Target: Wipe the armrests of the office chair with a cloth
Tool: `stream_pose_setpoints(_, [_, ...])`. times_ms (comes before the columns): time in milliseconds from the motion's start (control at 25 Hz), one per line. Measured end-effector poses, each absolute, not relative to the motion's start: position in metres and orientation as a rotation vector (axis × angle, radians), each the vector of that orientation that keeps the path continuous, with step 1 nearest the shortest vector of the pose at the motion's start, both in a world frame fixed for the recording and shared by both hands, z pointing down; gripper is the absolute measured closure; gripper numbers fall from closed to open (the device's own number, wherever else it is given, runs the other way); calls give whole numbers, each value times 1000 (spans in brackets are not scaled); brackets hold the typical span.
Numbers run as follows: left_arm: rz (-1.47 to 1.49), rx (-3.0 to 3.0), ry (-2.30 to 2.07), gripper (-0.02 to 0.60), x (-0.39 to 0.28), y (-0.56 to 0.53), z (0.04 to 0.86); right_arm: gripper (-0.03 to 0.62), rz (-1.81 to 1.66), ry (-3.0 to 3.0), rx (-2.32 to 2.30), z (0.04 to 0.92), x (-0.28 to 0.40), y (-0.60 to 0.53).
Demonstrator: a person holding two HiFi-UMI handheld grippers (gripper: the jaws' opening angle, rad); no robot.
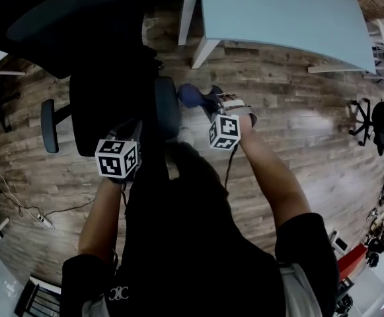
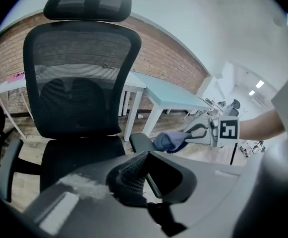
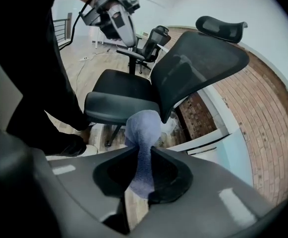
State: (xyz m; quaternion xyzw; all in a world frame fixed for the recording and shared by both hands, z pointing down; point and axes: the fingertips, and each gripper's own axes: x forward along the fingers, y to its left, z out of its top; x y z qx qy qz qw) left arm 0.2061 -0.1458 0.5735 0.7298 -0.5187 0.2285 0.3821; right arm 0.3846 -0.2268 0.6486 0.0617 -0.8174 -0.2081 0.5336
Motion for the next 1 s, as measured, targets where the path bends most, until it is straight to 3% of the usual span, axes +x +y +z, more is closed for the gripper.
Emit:
stream_pose_setpoints(360, [602,1775,-1337,577,230,-161,607,531,-412,-2016,15,734,373,-225])
stream_pose_setpoints(1000, [649,1663,-1397,577,215,-157,626,531,-306,-2190,-141,775,293,-214])
